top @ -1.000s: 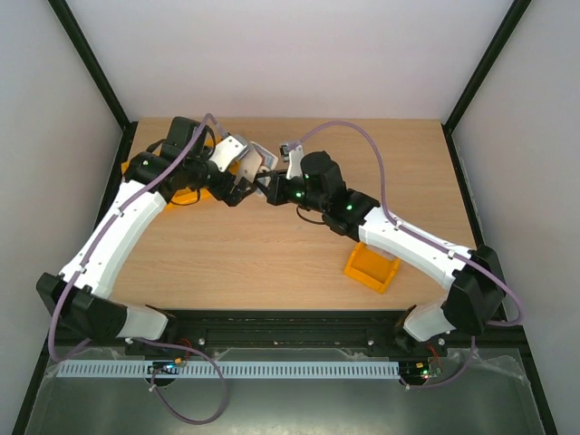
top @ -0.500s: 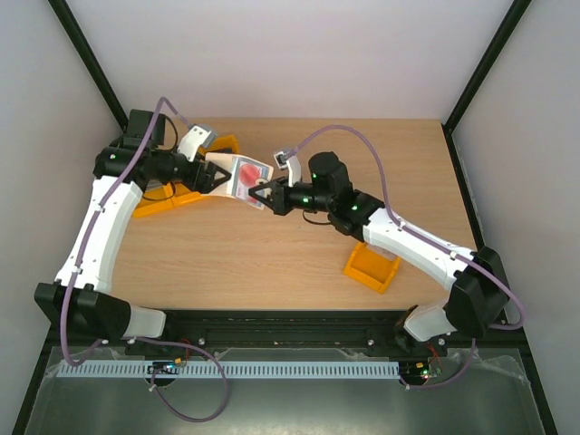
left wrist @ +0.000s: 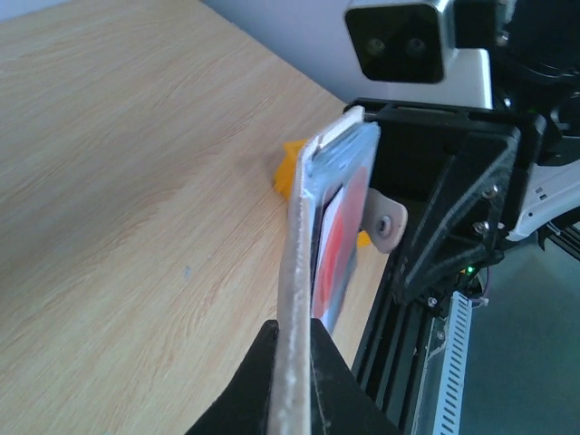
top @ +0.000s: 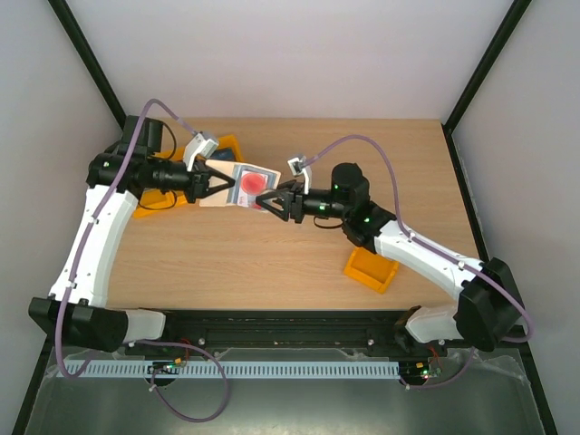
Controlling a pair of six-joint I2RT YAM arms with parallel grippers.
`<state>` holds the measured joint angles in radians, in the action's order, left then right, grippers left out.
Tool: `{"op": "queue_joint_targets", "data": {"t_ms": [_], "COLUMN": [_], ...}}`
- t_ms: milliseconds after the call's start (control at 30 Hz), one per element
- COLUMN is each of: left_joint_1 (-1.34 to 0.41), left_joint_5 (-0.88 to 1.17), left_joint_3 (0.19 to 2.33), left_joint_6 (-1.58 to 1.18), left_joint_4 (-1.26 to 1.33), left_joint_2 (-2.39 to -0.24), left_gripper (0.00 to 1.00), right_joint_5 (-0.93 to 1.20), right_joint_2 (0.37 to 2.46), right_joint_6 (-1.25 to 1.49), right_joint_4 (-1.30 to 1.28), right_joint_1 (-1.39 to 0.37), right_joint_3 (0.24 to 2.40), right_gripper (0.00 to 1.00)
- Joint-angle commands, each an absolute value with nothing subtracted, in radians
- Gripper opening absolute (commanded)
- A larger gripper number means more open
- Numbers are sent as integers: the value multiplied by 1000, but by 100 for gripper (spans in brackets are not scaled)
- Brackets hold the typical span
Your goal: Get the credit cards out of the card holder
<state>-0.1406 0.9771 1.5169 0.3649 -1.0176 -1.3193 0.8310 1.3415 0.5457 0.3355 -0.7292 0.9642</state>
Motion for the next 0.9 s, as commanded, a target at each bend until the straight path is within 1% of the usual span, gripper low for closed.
{"op": "queue_joint_targets", "data": {"t_ms": [0, 100, 133, 167, 233, 333, 367, 400, 433, 500, 533, 567, 600, 633, 700, 767, 833, 867], "left_joint_1": [-137, -136, -136, -137, -137, -137, -137, -136, -135, -128, -119, -109, -99, -90, -77, -70, -69, -69], "left_joint_5": [1047, 1045, 1045, 1048, 1062, 1070, 1062, 1044, 1004, 878, 808, 751, 703, 656, 587, 555, 552, 575], "left_joint_3": [1502, 1488, 1485, 1482, 1477, 1472, 1468, 1464, 1454, 1427, 1417, 1414, 1418, 1426, 1444, 1455, 1461, 1471], "left_joint_6": [397, 408, 411, 416, 433, 446, 439, 413, 357, 213, 160, 129, 114, 106, 97, 83, 62, 45], "left_joint_4": [-1031, -1039, -1041, -1044, -1056, -1064, -1059, -1041, -1004, -898, -854, -828, -809, -803, -787, -759, -722, -720], "left_joint_2": [-1284, -1279, -1278, -1278, -1276, -1273, -1272, -1273, -1271, -1271, -1273, -1279, -1288, -1296, -1300, -1289, -1270, -1271], "left_gripper": [2, 2, 2, 2, 2, 2, 2, 5, 17, 69, 85, 93, 98, 99, 99, 99, 99, 98], "right_joint_5": [838, 849, 851, 850, 852, 867, 871, 874, 875, 845, 813, 757, 687, 596, 400, 118, -28, -61], "right_joint_2": [1309, 1315, 1315, 1316, 1318, 1326, 1330, 1334, 1337, 1339, 1341, 1346, 1356, 1369, 1397, 1430, 1469, 1495], "right_joint_6": [596, 621, 629, 630, 631, 662, 669, 674, 677, 677, 675, 670, 658, 647, 640, 591, 555, 544], "right_joint_4": [468, 509, 520, 528, 539, 564, 567, 569, 566, 540, 508, 443, 340, 233, 12, -171, -278, -315], "right_joint_1": [-699, -696, -696, -696, -695, -694, -694, -694, -695, -695, -694, -695, -695, -694, -702, -740, -775, -789], "right_joint_3": [937, 930, 927, 927, 928, 929, 929, 930, 929, 926, 932, 946, 976, 1019, 1100, 1179, 1243, 1265], "right_gripper": [46, 48, 47, 44, 34, 9, 3, 2, 2, 2, 2, 2, 2, 2, 2, 2, 2, 2]}}
